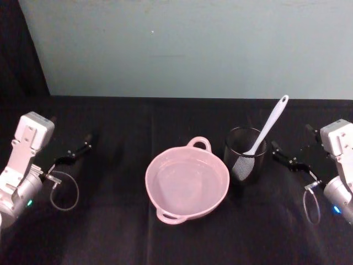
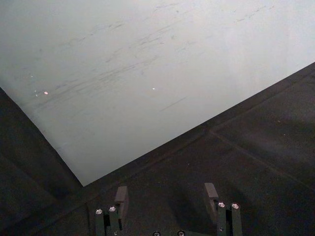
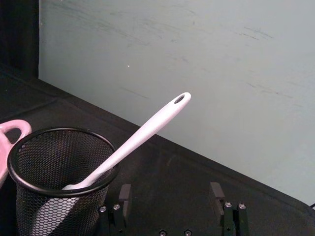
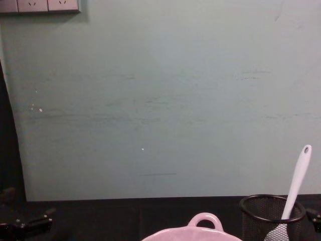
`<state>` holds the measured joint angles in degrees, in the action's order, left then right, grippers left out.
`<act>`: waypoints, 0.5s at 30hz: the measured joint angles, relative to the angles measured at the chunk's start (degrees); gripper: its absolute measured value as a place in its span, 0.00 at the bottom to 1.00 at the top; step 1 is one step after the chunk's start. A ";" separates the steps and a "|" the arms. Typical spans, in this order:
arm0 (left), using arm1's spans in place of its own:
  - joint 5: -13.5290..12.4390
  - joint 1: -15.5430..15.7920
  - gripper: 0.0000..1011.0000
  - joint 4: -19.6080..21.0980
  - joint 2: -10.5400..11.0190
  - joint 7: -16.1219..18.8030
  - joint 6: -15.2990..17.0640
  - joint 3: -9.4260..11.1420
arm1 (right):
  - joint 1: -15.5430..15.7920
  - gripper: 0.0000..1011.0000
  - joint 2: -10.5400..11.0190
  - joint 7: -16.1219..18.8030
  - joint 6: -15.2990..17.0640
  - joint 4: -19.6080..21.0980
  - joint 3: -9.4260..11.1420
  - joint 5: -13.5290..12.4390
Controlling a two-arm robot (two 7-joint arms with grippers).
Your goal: Use the one hand to pick up the spoon and stir the clear water in the bowl.
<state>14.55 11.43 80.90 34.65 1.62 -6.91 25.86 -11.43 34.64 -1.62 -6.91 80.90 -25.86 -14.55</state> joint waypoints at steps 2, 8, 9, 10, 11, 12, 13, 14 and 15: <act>0.00 0.00 0.99 0.00 0.00 0.00 0.00 0.00 | 0.00 0.99 0.00 0.00 0.00 0.00 0.00 0.00; 0.00 0.00 0.99 0.00 0.00 0.00 0.00 0.00 | -0.13 0.99 -0.23 0.09 0.55 0.29 0.26 0.88; 0.00 0.00 0.99 0.00 0.00 0.00 0.00 0.00 | -0.07 0.99 -0.24 0.09 0.74 0.50 0.42 1.05; 0.00 0.00 0.99 0.00 0.00 0.00 0.00 0.00 | 0.20 0.99 -0.21 0.00 1.12 1.03 0.78 1.30; 0.00 0.00 0.99 0.00 0.00 0.00 0.00 0.00 | 0.44 0.99 -0.16 -0.09 1.36 1.41 1.04 1.34; 0.00 0.00 0.99 0.00 0.00 0.00 0.00 0.00 | 0.71 0.99 -0.08 -0.23 1.60 1.76 1.35 1.33; 0.00 0.00 0.99 0.00 0.00 0.00 0.00 0.00 | 1.07 0.99 0.02 -0.39 1.87 2.22 1.70 1.29; 0.00 0.00 0.99 0.00 0.00 0.00 0.00 0.00 | 1.84 0.99 0.25 -0.61 2.47 3.29 2.43 1.04; 0.00 0.00 0.99 0.00 0.00 0.00 0.00 0.00 | 2.69 0.99 0.52 -0.74 3.11 4.48 3.32 0.38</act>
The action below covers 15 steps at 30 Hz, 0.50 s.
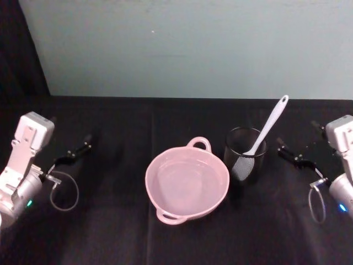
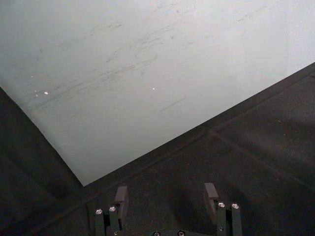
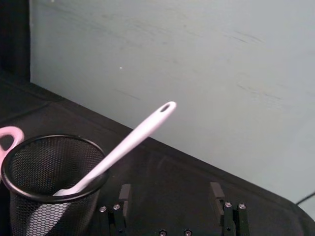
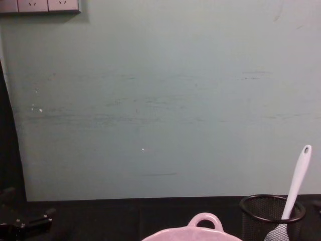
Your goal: Use the one hand to pick up the spoon and stir the clear water in the bowl.
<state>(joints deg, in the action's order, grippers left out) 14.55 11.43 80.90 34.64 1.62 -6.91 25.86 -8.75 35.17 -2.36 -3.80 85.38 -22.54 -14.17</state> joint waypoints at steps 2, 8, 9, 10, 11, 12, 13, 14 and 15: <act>0.00 0.00 0.99 0.00 0.00 0.00 0.00 0.00 | 0.99 0.99 0.23 0.02 0.48 1.18 0.98 -1.04; 0.00 0.00 0.99 0.00 0.00 0.00 0.00 0.00 | 4.70 0.99 0.50 5.16 1.63 5.13 6.68 -11.29; 0.00 0.00 0.99 0.00 0.00 0.00 0.00 0.00 | 4.94 0.99 0.40 6.26 1.79 5.37 7.30 -12.65; 0.00 0.00 0.99 0.00 0.00 0.00 0.00 0.00 | 5.10 0.99 0.30 7.12 2.00 5.53 7.78 -13.82; 0.00 0.00 0.99 0.00 0.00 0.00 0.00 0.00 | 5.36 0.99 0.00 9.52 2.74 5.80 8.92 -17.19; 0.00 0.00 0.99 0.00 0.00 0.00 0.00 0.00 | 5.45 0.99 -0.20 10.66 3.18 5.91 9.46 -18.72; 0.00 0.00 0.99 0.00 0.00 0.00 0.00 0.00 | 5.52 0.99 -0.40 11.64 3.65 5.99 9.93 -20.06; 0.00 0.00 0.99 0.00 0.00 0.00 0.00 0.00 | 5.54 0.99 -0.64 12.60 4.12 6.04 10.37 -21.31; 0.00 0.00 0.99 0.00 0.00 0.00 0.00 0.00 | 5.50 0.99 -1.11 14.42 5.20 6.06 11.12 -23.81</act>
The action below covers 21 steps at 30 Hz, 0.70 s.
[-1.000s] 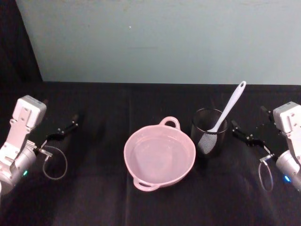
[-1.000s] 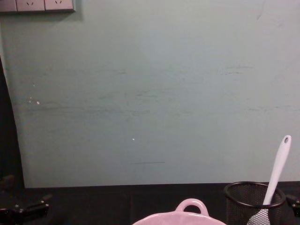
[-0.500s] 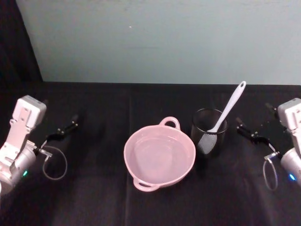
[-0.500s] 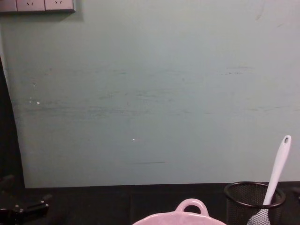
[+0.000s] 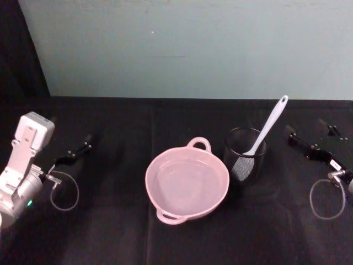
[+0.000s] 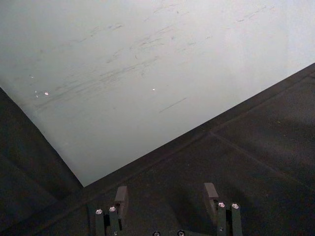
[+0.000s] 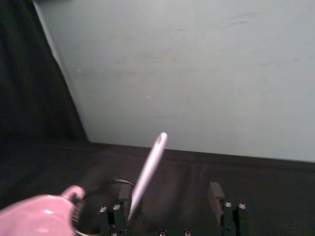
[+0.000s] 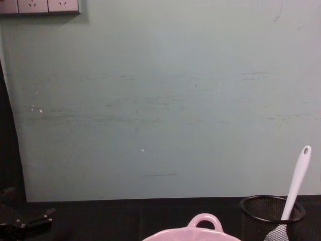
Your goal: Use the one hand to pick up the spoon and stir the clear water in the bowl.
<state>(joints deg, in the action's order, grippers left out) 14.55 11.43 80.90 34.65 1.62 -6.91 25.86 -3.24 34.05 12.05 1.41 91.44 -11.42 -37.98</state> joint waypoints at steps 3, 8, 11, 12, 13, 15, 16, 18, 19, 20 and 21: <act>0.00 0.00 0.99 0.00 0.00 0.00 0.00 0.00 | -0.42 0.99 -1.36 3.29 2.37 -0.64 1.39 -4.80; 0.00 0.00 0.99 0.00 0.00 0.00 0.00 0.00 | -2.06 0.99 -3.60 6.24 6.91 -2.83 2.65 -12.23; 0.00 0.00 0.99 0.00 0.00 0.00 0.00 0.00 | -4.13 0.99 -5.08 6.82 10.44 -5.07 2.84 -17.23; 0.00 0.00 0.99 0.00 0.00 0.00 0.00 0.00 | -4.13 0.99 -5.08 6.82 10.44 -5.07 2.84 -17.23; 0.00 0.00 0.99 0.00 0.00 0.00 0.00 0.00 | -5.04 0.99 -5.53 6.89 11.48 -6.01 2.79 -18.63; 0.00 0.00 0.99 0.00 0.00 0.00 0.00 0.00 | -5.91 0.99 -5.88 7.04 12.24 -6.83 2.58 -19.65; 0.00 0.00 0.99 0.00 0.00 0.00 0.00 0.00 | -6.71 0.99 -6.16 7.29 12.83 -7.65 2.28 -20.49; 0.00 0.00 0.99 0.00 0.00 0.00 0.00 0.00 | -7.67 0.99 -6.47 7.50 13.36 -8.65 1.91 -21.21; 0.00 0.00 0.99 0.00 0.00 0.00 0.00 0.00 | -8.08 0.99 -6.60 7.64 13.50 -9.03 1.73 -21.47; 0.00 0.00 0.99 0.00 0.00 0.00 0.00 0.00 | -8.96 0.99 -6.86 7.91 13.71 -9.91 1.28 -21.85; 0.00 0.00 0.99 0.00 0.00 0.00 0.00 0.00 | -9.39 0.99 -6.95 8.06 13.78 -10.39 0.99 -21.94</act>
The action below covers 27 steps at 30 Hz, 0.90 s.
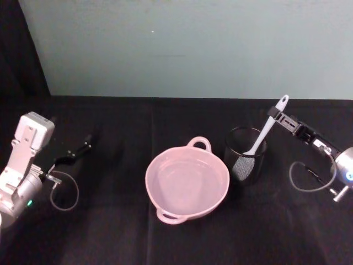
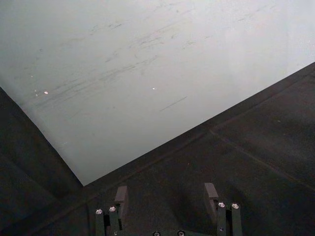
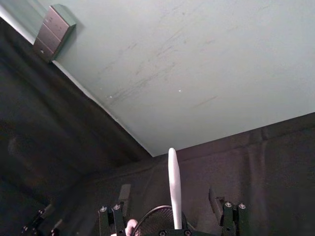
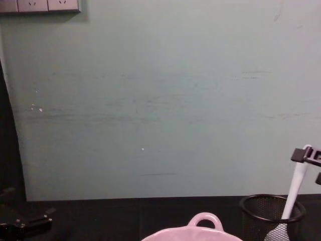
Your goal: Use the one hand to pick up the spoon and stir the clear water in the bowl.
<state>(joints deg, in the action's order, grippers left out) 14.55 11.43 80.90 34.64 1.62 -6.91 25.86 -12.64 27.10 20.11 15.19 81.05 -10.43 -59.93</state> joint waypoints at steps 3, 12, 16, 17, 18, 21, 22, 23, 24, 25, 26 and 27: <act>0.00 0.00 0.99 0.00 0.00 0.00 0.00 0.00 | -1.58 0.99 -0.19 0.15 0.01 -1.38 -1.20 0.04; 0.00 0.00 0.99 0.00 0.00 0.00 0.00 0.00 | -3.49 0.99 -0.03 -0.59 -1.59 -2.78 -3.61 1.42; 0.00 0.00 0.99 0.00 0.00 0.00 0.00 0.00 | -3.52 0.99 0.51 -1.00 -2.58 -2.56 -4.50 2.01; 0.00 0.00 0.99 0.00 0.00 0.00 0.00 0.00 | -3.52 0.99 0.51 -1.02 -2.59 -2.55 -4.49 2.01; 0.00 0.00 0.99 0.00 0.00 0.00 0.00 0.00 | -3.52 0.99 0.49 -1.04 -2.58 -2.54 -4.47 2.00; 0.00 0.00 0.99 0.00 0.01 0.00 0.00 0.00 | -3.52 0.99 0.46 -1.05 -2.56 -2.53 -4.40 1.96; 0.00 0.00 0.99 0.00 0.00 0.00 0.00 0.00 | -3.52 0.99 0.45 -1.05 -2.55 -2.52 -4.38 1.95; 0.00 0.00 0.99 0.00 0.00 0.00 0.00 0.00 | -3.52 0.99 0.44 -1.05 -2.54 -2.52 -4.37 1.94; 0.00 0.00 0.99 0.00 0.00 0.00 0.00 0.00 | -3.52 0.99 0.43 -1.06 -2.52 -2.51 -4.35 1.94; 0.00 0.00 0.99 0.00 0.00 0.00 0.00 0.00 | -3.52 0.99 0.41 -1.06 -2.49 -2.51 -4.32 1.93; 0.00 0.00 0.99 0.00 0.00 0.00 0.00 0.00 | -3.52 0.98 0.41 -1.07 -2.48 -2.51 -4.30 1.93; 0.00 0.00 0.99 0.00 0.00 0.00 0.00 0.00 | -3.52 0.97 0.40 -1.07 -2.46 -2.49 -4.27 1.92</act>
<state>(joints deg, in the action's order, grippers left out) 14.55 11.43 80.90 34.64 1.62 -6.91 25.86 -16.16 27.50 19.04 12.72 78.56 -14.70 -58.00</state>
